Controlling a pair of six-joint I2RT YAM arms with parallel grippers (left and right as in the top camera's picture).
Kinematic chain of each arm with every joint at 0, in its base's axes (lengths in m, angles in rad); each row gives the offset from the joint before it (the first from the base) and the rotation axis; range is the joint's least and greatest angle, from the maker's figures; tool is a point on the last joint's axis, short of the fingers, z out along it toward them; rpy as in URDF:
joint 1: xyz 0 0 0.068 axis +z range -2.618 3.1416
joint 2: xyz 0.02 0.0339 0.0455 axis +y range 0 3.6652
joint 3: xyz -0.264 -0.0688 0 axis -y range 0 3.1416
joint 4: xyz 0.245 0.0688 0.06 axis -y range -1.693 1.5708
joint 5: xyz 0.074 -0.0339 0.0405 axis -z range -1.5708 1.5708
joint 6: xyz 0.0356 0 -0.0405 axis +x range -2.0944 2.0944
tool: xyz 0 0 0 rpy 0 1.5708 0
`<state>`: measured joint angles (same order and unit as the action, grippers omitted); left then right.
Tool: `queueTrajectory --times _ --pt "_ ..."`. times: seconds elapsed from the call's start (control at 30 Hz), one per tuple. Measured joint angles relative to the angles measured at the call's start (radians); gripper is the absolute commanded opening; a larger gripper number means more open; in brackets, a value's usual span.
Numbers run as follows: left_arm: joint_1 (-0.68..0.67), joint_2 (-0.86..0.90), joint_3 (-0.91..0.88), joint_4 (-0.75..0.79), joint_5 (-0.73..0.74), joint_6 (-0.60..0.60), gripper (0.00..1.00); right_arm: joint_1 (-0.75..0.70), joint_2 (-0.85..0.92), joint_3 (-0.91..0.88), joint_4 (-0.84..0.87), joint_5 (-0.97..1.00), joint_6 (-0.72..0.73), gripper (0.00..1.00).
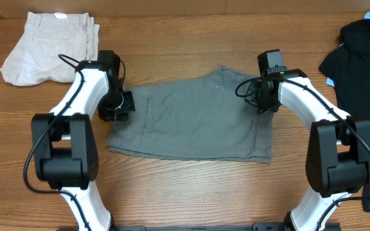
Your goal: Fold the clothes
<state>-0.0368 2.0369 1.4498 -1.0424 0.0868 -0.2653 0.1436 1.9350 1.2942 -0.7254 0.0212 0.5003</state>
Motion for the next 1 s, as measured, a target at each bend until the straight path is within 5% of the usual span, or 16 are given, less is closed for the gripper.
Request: queueTrajectory --times 0.43,1.0 --pt "0.006 0.053 0.006 0.037 0.06 0.055 0.04 0.0 0.0 0.0 -0.024 -0.018 0.0 0.04" --pt "0.193 0.092 0.04 -0.106 0.036 -0.155 0.04 0.0 0.001 -0.081 0.029 -0.091 0.02 0.04"
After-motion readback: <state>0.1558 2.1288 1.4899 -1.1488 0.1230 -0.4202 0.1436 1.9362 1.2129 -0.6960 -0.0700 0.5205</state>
